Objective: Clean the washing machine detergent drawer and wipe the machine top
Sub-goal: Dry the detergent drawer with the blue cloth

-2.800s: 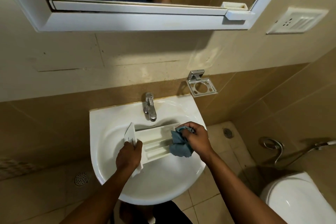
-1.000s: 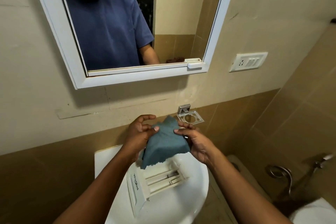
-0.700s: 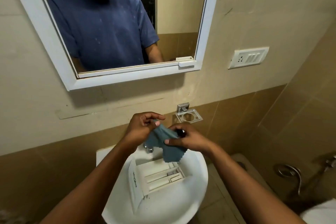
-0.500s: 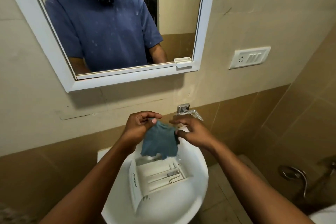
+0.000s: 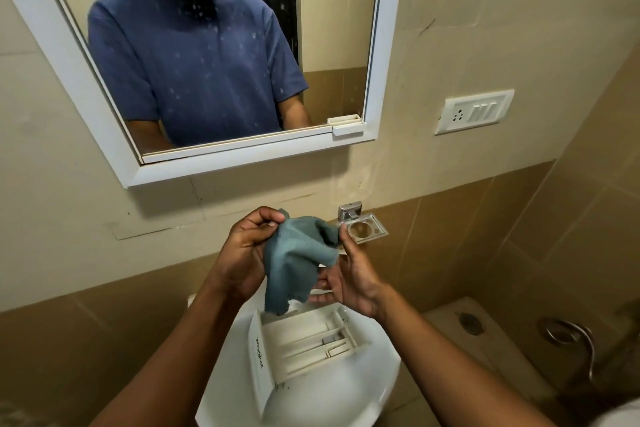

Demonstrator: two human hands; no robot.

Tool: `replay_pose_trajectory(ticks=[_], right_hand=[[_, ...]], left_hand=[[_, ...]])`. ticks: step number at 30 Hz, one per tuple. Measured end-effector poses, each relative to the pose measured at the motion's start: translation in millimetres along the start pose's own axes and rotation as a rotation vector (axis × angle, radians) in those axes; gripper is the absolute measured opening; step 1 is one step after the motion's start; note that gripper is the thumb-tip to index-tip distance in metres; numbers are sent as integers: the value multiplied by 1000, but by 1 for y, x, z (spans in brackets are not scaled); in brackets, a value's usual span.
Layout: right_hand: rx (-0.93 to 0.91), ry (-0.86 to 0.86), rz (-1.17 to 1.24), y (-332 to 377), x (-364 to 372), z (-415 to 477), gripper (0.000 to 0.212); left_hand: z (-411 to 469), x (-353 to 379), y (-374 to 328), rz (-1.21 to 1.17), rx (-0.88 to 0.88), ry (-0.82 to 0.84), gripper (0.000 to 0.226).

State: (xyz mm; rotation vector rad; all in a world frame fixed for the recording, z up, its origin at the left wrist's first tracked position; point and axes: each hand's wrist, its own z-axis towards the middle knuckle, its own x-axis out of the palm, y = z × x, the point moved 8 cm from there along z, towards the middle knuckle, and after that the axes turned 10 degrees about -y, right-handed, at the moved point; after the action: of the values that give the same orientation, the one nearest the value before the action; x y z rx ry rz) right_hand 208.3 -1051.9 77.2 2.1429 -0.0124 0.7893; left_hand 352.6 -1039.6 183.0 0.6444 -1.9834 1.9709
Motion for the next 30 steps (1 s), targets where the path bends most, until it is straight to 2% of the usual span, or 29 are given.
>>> replay_pose_trajectory(ticks=[2, 4, 7, 9, 11, 13, 15, 16, 19, 22, 26, 28, 30], right_hand=[[-49, 140, 212, 12, 20, -6, 100], [-124, 210, 332, 27, 32, -14, 97], [-264, 160, 311, 41, 25, -18, 66], [-272, 68, 257, 44, 19, -14, 57], [-251, -104, 125, 42, 7, -8, 68], [-282, -271, -61, 46, -8, -4, 96], [-332, -345, -176, 55, -18, -5, 120], [-366, -347, -239, 61, -19, -7, 117], [-461, -374, -532, 78, -17, -11, 79], [-461, -348, -723, 83, -14, -12, 61], [-482, -309, -796, 85, -8, -20, 53], [-531, -384, -824, 87, -10, -22, 36], [-616, -476, -875, 92, -13, -25, 18]], left_hand=[[-4, 1, 2, -51, -19, 7, 30], [-5, -4, 6, -84, -36, -10, 29], [-1, -22, 14, -106, -26, -100, 26], [3, -37, 20, -79, 16, -165, 29], [7, -48, 27, -18, 32, -219, 29], [9, -54, 34, 60, 4, -260, 26], [10, -55, 36, 148, -18, -231, 23], [10, -55, 35, 217, -9, -202, 23], [12, -51, 30, 421, 53, -128, 29], [18, -42, 26, 455, 84, -79, 34], [23, -29, 8, 469, 176, -8, 38], [24, -24, 0, 500, 218, 28, 39], [28, -21, -8, 636, 298, 24, 40]])
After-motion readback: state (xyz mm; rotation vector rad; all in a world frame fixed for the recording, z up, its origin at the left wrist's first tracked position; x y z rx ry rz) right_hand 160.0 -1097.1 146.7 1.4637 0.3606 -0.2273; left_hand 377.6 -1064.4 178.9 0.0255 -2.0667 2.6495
